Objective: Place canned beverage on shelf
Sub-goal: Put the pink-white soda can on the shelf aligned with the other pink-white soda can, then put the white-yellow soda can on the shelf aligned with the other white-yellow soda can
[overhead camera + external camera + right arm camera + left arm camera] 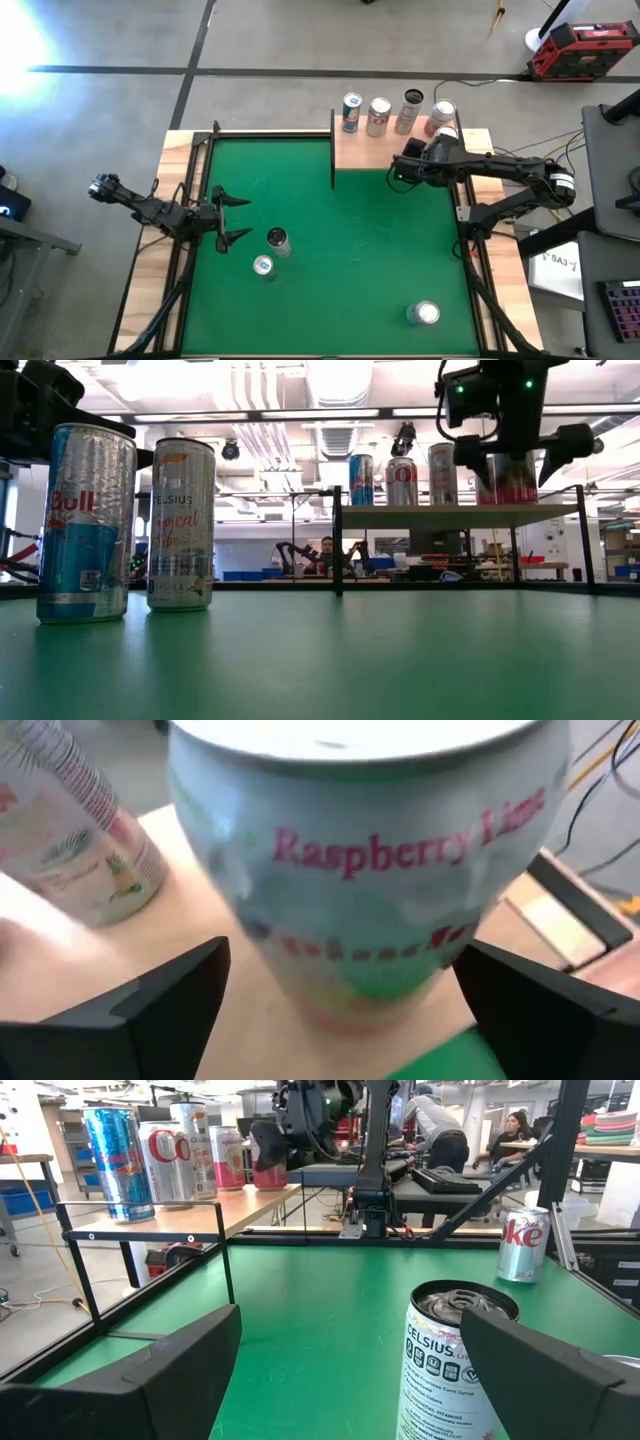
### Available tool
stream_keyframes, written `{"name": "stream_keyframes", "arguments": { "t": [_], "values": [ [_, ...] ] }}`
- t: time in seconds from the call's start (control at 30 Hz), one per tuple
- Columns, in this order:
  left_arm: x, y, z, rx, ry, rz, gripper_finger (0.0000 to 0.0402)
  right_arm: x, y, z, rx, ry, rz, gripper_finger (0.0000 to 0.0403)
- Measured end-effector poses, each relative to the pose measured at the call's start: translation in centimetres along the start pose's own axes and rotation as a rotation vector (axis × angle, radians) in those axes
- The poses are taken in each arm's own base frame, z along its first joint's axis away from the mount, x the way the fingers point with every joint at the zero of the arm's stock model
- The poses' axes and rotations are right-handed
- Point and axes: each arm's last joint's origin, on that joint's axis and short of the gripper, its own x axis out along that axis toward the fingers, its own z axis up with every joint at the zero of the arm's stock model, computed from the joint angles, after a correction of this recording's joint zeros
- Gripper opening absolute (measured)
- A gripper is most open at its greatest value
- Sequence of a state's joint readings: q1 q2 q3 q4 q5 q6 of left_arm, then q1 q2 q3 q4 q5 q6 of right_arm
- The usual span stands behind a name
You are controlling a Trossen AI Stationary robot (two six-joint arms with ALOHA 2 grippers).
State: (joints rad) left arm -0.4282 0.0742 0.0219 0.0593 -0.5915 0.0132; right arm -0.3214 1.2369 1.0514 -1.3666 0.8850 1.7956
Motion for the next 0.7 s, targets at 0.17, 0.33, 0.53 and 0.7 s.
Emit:
{"name": "stream_keyframes", "arguments": {
  "t": [0.17,0.33,0.53,0.7],
  "values": [
    [0.0,0.0,0.0,0.0,0.0,0.0,0.0361,-0.7,0.2,0.5,-0.017,0.113,-0.015,0.0373],
    [0.0,0.0,0.0,0.0,0.0,0.0,0.0361,-1.5,0.1,0.9,0.0,0.255,-0.055,0.0374],
    [0.0,0.0,0.0,0.0,0.0,0.0,0.0361,-2.5,0.2,0.7,-0.02,0.566,-0.09,0.0374],
    [0.0,0.0,0.0,0.0,0.0,0.0,0.0361,-3.3,-0.3,-0.7,-0.142,0.818,-0.11,0.0374]
  ]
}}
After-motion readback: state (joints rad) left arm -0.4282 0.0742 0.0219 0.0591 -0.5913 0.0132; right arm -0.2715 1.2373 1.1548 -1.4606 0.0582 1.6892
